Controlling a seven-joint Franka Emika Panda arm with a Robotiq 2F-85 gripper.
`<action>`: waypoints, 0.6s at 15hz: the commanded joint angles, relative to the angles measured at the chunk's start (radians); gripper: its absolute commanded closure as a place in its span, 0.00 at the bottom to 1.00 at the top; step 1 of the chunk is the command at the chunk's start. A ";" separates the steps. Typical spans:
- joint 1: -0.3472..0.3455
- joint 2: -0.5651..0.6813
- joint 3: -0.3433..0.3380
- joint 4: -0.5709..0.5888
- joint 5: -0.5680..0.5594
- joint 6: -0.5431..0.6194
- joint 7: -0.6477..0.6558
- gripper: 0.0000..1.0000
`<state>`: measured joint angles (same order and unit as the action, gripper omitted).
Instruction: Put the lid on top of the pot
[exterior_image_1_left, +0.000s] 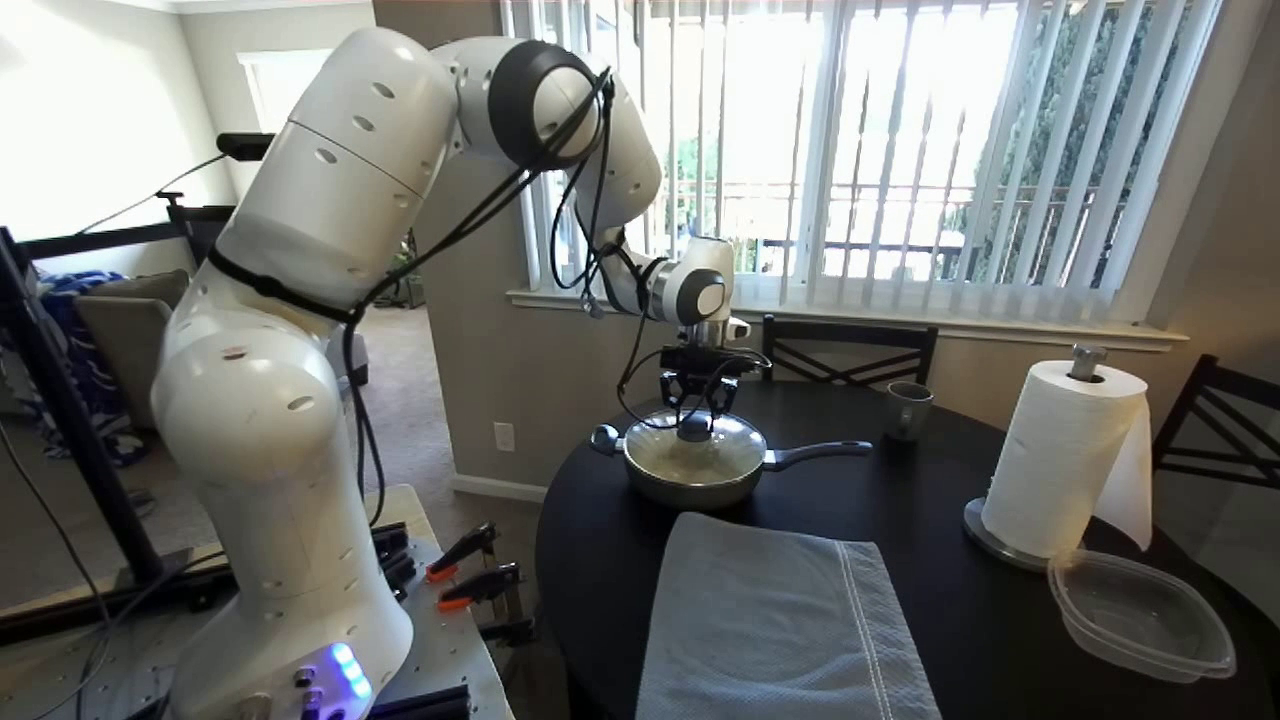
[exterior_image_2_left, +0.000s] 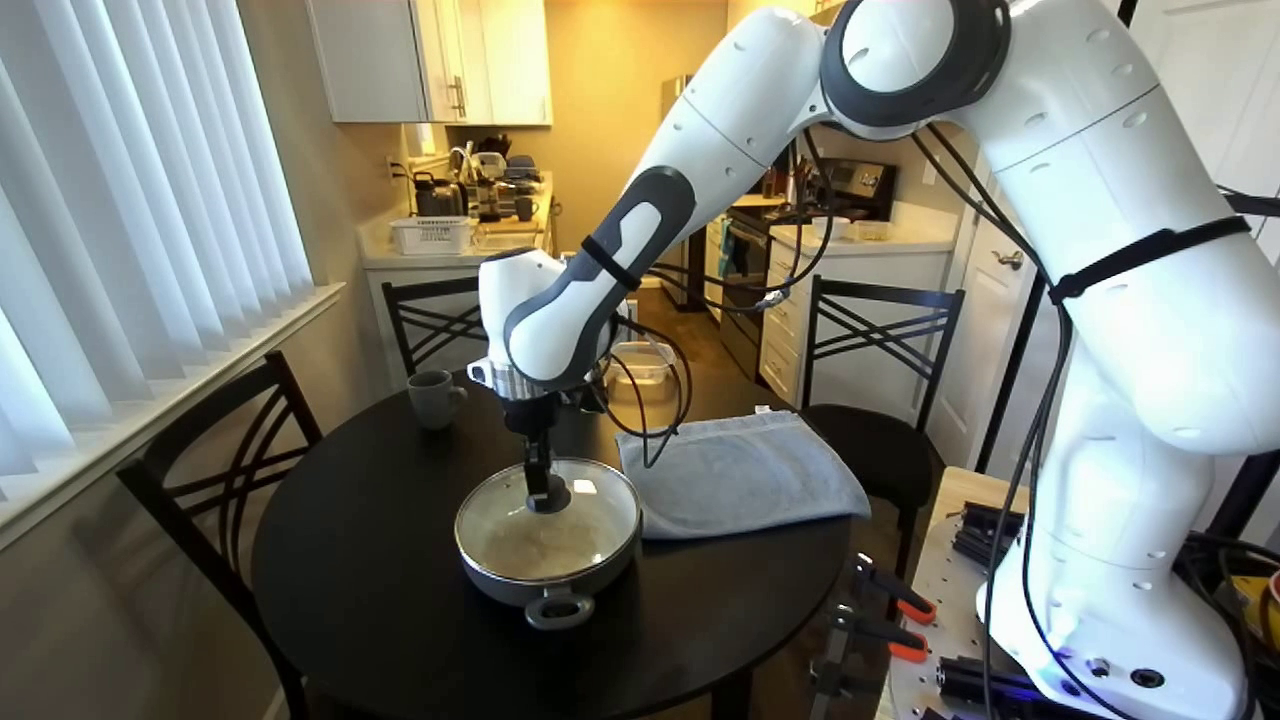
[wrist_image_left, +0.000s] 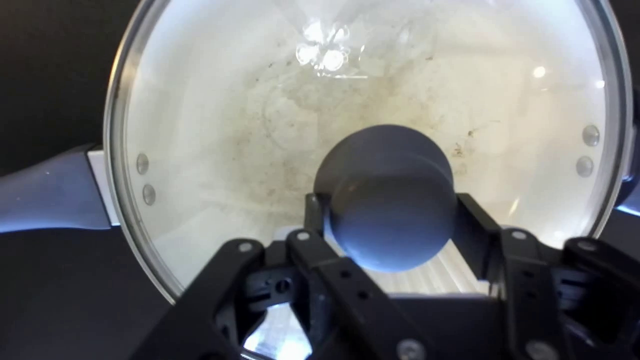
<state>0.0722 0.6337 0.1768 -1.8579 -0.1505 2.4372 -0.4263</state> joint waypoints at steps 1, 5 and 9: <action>0.013 0.005 -0.004 -0.005 -0.015 0.015 0.009 0.05; 0.024 -0.052 0.000 -0.065 -0.016 0.039 0.027 0.00; 0.063 -0.116 -0.041 -0.125 -0.076 0.119 0.090 0.00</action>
<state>0.1012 0.6055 0.1746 -1.8901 -0.1701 2.4917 -0.4045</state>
